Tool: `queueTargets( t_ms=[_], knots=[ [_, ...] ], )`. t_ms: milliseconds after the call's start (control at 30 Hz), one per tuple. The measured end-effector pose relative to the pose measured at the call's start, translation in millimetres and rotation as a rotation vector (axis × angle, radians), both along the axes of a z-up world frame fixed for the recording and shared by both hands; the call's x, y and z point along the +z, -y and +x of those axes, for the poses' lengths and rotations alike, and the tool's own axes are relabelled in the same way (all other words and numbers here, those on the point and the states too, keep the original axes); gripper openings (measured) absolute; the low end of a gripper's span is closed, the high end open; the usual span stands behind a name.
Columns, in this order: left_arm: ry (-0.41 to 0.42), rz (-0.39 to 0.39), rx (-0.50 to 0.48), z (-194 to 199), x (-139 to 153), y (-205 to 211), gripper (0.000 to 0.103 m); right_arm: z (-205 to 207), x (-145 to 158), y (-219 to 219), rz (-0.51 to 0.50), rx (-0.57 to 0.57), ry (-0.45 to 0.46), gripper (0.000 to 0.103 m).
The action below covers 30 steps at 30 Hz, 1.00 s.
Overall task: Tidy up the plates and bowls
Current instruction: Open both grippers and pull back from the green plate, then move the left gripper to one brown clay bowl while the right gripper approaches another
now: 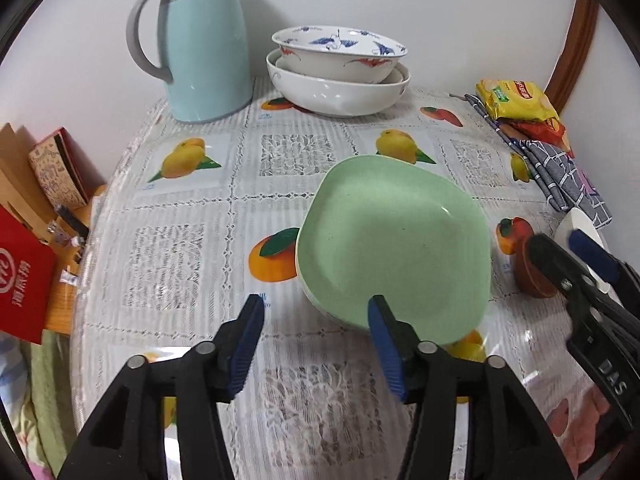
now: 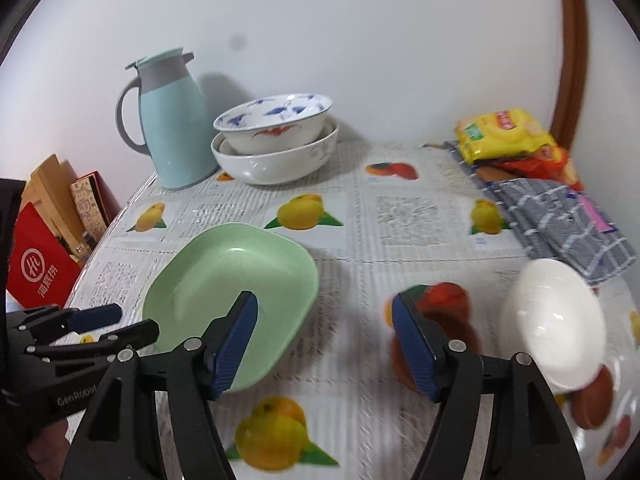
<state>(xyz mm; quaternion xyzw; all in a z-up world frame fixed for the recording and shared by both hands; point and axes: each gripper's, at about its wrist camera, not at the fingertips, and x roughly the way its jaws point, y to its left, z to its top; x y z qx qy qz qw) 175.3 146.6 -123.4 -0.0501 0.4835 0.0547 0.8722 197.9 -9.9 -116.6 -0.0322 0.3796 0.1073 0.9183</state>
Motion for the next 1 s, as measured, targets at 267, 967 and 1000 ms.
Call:
queueTargets(
  t_ms=[267,967,1000],
  knots=[
    [0.064,0.036,-0.012,-29.2,26.0,29.0,0.064,-48.8,21.0,43.9,-0.003,-0.078,-0.021,0.07],
    [0.245,-0.005,-0.131,-73.1,78.6,107.8,0.064,-128.1,60.7,145.3,0.011,-0.319,-0.068,0.086],
    [0.239,0.015,-0.141,-72.3,79.5,113.0,0.064,-129.9,62.4,150.1,0.017,-0.328,-0.065,0.086]
  ],
)
